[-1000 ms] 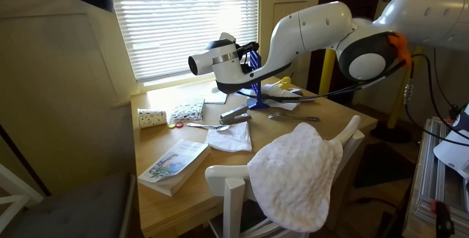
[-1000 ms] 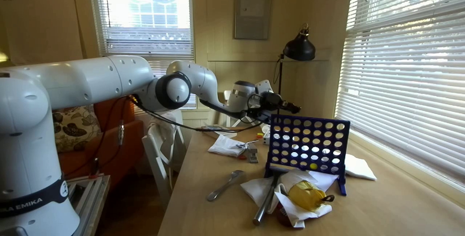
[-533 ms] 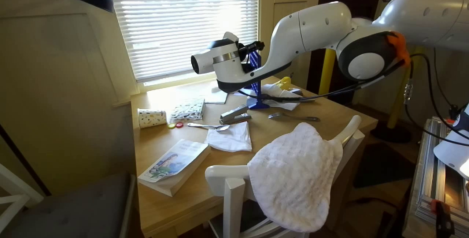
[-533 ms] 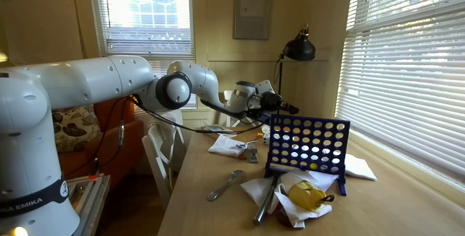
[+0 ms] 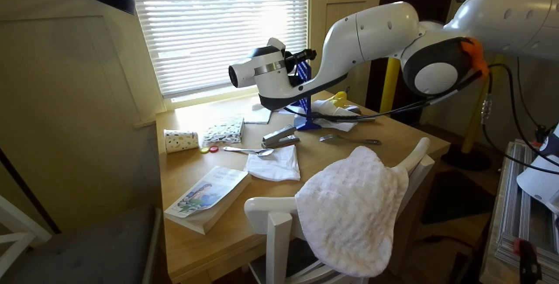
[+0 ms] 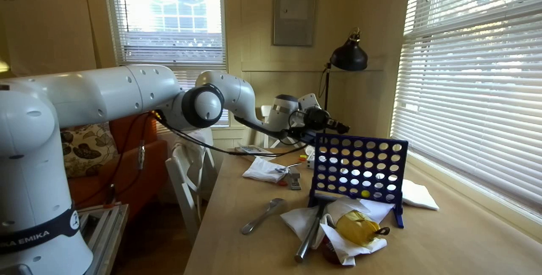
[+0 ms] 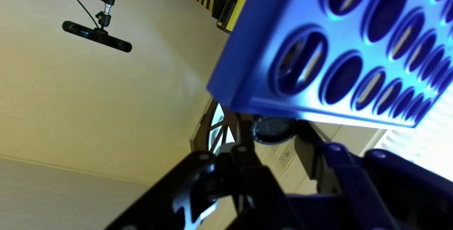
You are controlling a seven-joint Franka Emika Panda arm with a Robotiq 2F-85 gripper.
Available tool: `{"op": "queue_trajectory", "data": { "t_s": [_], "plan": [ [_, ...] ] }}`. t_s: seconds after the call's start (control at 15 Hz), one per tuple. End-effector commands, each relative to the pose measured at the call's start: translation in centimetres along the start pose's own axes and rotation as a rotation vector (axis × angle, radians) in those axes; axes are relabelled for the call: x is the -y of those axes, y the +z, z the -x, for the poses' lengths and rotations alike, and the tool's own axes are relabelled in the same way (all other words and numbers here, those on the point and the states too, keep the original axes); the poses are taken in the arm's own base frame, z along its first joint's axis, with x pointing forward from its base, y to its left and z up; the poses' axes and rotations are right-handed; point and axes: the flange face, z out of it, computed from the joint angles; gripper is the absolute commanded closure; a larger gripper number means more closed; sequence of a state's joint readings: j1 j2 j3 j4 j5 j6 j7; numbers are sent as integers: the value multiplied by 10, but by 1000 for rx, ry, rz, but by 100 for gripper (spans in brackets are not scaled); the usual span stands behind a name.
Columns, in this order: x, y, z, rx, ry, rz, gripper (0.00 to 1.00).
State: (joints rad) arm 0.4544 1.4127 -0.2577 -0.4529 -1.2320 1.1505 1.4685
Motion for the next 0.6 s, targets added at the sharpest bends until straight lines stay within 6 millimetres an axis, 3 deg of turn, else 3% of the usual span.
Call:
{"op": "queue_trajectory", "data": {
  "t_s": [0.0,0.33,0.53],
  "plan": [
    [4,-16,-1,4,10,-83,90],
    [10,-40,-1,-26,-17,-211,90],
    [9,-47,12,5,-41,-216,90]
  ]
}}
